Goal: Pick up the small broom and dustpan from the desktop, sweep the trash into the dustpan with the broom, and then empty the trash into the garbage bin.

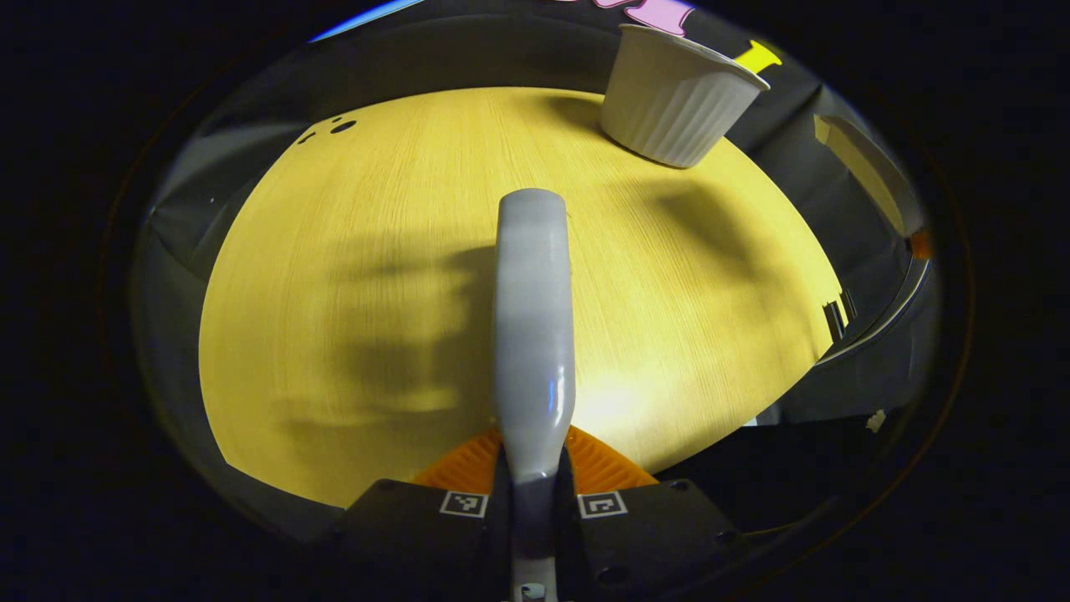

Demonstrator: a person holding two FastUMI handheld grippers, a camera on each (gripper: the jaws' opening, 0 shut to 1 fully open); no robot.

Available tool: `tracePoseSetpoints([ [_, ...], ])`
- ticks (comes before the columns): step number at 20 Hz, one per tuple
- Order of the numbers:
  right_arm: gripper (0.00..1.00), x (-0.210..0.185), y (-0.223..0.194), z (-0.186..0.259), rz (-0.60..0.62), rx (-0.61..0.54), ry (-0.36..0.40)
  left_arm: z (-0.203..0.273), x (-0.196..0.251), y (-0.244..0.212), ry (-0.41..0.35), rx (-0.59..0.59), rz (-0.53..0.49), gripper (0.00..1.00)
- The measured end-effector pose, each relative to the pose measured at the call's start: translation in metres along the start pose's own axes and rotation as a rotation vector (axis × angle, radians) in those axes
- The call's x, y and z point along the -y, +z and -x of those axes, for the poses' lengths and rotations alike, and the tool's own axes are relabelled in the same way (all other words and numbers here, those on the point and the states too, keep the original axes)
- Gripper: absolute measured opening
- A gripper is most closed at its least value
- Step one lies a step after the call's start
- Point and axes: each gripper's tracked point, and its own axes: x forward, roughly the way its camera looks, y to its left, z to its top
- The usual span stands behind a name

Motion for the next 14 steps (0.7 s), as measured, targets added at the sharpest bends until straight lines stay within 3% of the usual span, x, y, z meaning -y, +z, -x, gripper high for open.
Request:
tracePoseSetpoints([
  [12,0.31,0.009,0.004,-0.025,0.079,0.210,-0.093,-0.002,0.003,-0.003,0.038,0.034,0.038,0.25],
  [14,0.31,0.007,0.004,-0.025,0.087,0.221,-0.077,-0.002,0.003,-0.001,0.036,0.047,0.056,0.25],
])
